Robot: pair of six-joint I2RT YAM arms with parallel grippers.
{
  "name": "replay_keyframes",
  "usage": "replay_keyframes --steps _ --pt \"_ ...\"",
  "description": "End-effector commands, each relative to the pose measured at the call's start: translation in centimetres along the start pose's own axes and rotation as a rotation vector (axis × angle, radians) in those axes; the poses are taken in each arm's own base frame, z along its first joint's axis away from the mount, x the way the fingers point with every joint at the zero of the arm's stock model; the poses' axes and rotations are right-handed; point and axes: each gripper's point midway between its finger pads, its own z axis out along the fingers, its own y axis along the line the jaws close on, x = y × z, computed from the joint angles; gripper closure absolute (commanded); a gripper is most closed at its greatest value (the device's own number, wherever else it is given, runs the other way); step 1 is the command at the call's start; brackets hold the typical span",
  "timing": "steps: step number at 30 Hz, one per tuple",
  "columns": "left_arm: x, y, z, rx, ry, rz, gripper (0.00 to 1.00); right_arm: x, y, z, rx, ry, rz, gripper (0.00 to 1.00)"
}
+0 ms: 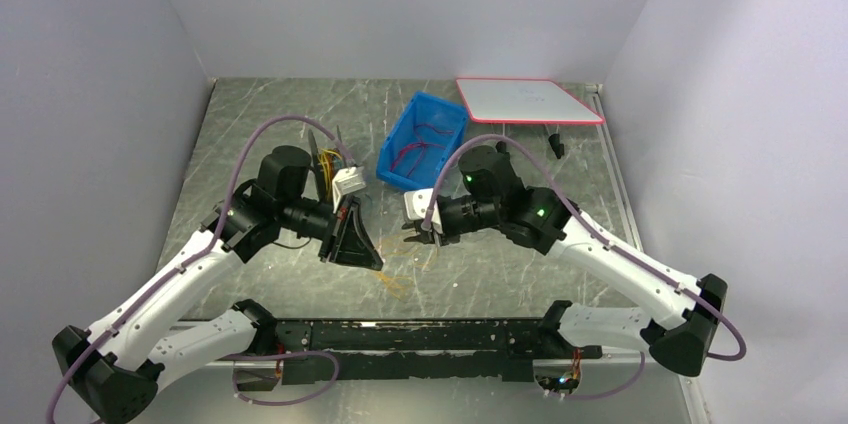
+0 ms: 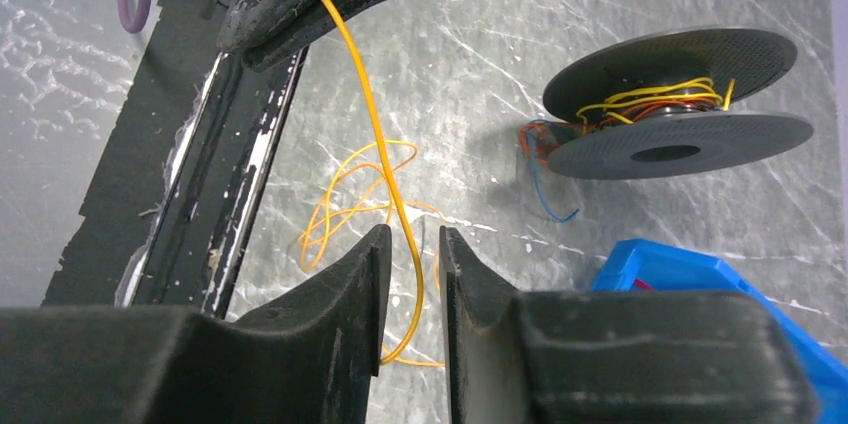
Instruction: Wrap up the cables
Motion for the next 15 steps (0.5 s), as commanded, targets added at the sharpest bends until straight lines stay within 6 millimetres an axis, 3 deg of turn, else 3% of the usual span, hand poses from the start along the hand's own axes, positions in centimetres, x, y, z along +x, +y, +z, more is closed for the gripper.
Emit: replay_keyframes --steps 1,4,5,7,12,15 --pt "0.2 -1.1 -0.1 0.035 0.004 0.027 0.93 -0.2 0.0 0.4 -0.009 -0.007 -0.005 0.77" --pt "0.2 -1.1 -0.1 0.030 0.002 0.027 0.93 -0.3 -0.1 0.3 0.004 -0.008 -0.010 0.98" --pt "0.2 -1.1 -0.1 0.026 0.001 0.030 0.93 -0.3 -0.2 0.2 0.013 -0.005 -0.012 1.00" --pt "0.1 -1.0 -0.2 0.006 -0.002 0.044 0.89 -0.1 -0.2 -0.1 0.027 0.001 -0.013 1.00" --pt "-0.8 -0.1 -0.7 -0.106 -0.039 0.067 0.59 0.1 -0.6 -0.9 0.079 0.027 -0.009 1.00" --pt "-1.6 0.4 -1.1 -0.175 -0.070 0.082 0.48 0.5 -1.1 -1.6 0.133 0.048 -0.001 1.00"
